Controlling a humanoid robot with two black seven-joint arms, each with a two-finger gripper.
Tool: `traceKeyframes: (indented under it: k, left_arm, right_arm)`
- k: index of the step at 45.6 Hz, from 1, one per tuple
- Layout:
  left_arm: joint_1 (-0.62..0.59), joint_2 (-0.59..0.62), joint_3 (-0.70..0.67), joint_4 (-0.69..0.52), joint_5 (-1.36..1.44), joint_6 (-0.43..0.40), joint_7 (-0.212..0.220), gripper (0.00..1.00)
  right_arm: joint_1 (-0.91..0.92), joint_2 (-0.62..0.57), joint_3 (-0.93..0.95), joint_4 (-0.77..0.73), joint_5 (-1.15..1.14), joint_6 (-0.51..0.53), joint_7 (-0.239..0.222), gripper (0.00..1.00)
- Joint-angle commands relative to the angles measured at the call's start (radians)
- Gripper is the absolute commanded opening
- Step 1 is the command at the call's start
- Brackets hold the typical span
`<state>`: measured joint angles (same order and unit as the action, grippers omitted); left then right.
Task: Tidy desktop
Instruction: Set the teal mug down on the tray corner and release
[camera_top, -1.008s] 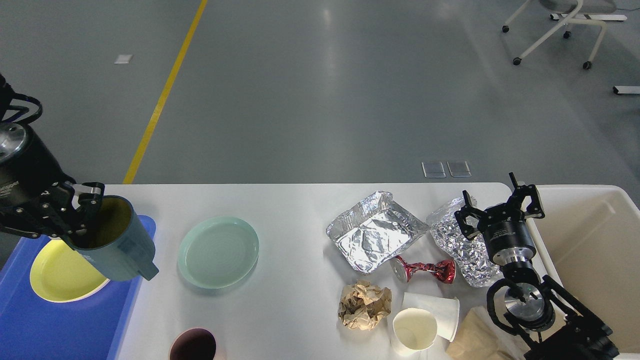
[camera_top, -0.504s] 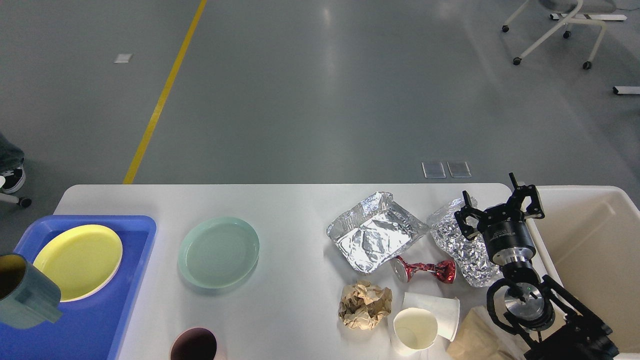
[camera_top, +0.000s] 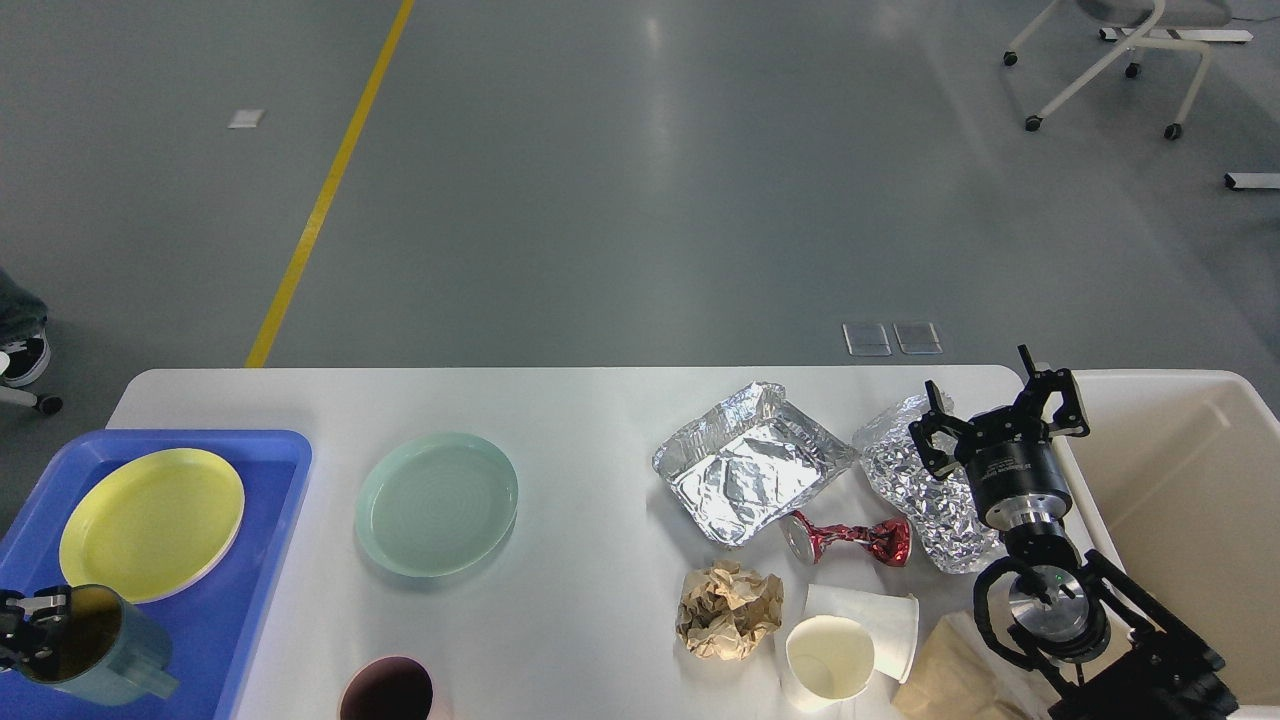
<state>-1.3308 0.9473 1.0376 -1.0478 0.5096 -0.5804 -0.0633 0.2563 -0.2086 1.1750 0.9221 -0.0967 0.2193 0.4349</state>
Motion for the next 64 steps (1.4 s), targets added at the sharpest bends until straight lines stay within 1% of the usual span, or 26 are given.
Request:
traceKeyframes:
  k: [1, 12, 14, 16, 17, 18, 21, 25, 28, 30, 43, 48, 51, 54, 58, 64]
  left_arm:
    - [0.024, -0.007, -0.014, 0.003, 0.0, 0.011, -0.003, 0.0]
    - [0.041, -0.007, -0.014, 0.003, 0.001, 0.017, -0.003, 0.01]
    - [0.041, -0.007, -0.014, 0.003, 0.0, 0.017, -0.003, 0.02]
    - [0.041, -0.007, -0.016, 0.003, -0.005, 0.022, -0.006, 0.06]
    - [0.041, -0.007, -0.016, 0.002, -0.014, 0.025, -0.007, 0.09]
    - [0.041, -0.007, -0.016, -0.003, -0.02, 0.031, -0.009, 0.14]
    - [0.039, -0.007, -0.016, -0.018, -0.023, 0.057, -0.013, 0.38]
    - [0.039, -0.007, -0.014, -0.052, -0.054, 0.091, -0.023, 0.6]
    - [0.042, -0.007, -0.011, -0.069, -0.083, 0.108, -0.023, 0.79]
    - [0.042, -0.007, -0.007, -0.07, -0.094, 0.109, -0.023, 0.83]
    - [0.041, 0.008, 0.007, -0.07, -0.098, 0.099, -0.023, 0.91]
    - [-0.001, 0.028, 0.053, -0.095, -0.098, 0.082, -0.023, 0.92]
    - [-0.056, 0.031, 0.096, -0.11, -0.098, 0.065, -0.02, 0.92]
    - [-0.134, 0.022, 0.165, -0.123, -0.102, 0.03, -0.02, 0.92]
    - [-0.279, -0.025, 0.284, -0.153, -0.115, -0.016, -0.018, 0.93]
    - [-0.5, -0.108, 0.479, -0.202, -0.284, -0.064, -0.009, 0.95]
  right_arm:
    - [0.0, 0.0, 0.0, 0.0, 0.0, 0.0, 0.001, 1.0]
    - [0.0, 0.0, 0.0, 0.0, 0.0, 0.0, -0.001, 1.0]
    - [0.0, 0.0, 0.0, 0.0, 0.0, 0.0, -0.001, 1.0]
    - [0.0, 0.0, 0.0, 0.0, 0.0, 0.0, 0.001, 1.0]
    - [0.0, 0.0, 0.0, 0.0, 0.0, 0.0, -0.001, 1.0]
    - [0.0, 0.0, 0.0, 0.0, 0.0, 0.0, -0.001, 1.0]
    - [0.0, 0.0, 0.002, 0.0, 0.0, 0.0, 0.001, 1.0]
    - [0.0, 0.0, 0.0, 0.0, 0.0, 0.0, -0.001, 1.0]
    - [0.0, 0.0, 0.0, 0.0, 0.0, 0.0, -0.001, 1.0]
    - [0.0, 0.0, 0.0, 0.0, 0.0, 0.0, -0.001, 1.0]
    - [0.0, 0.0, 0.0, 0.0, 0.0, 0.0, -0.001, 1.0]
    - [0.0, 0.0, 0.0, 0.0, 0.0, 0.0, 0.001, 1.0]
    - [0.0, 0.0, 0.0, 0.0, 0.0, 0.0, -0.001, 1.0]
    - [0.0, 0.0, 0.002, 0.0, 0.0, 0.0, 0.001, 1.0]
    - [0.0, 0.0, 0.0, 0.0, 0.0, 0.0, -0.001, 1.0]
    - [0.0, 0.0, 0.0, 0.0, 0.0, 0.0, 0.001, 1.0]
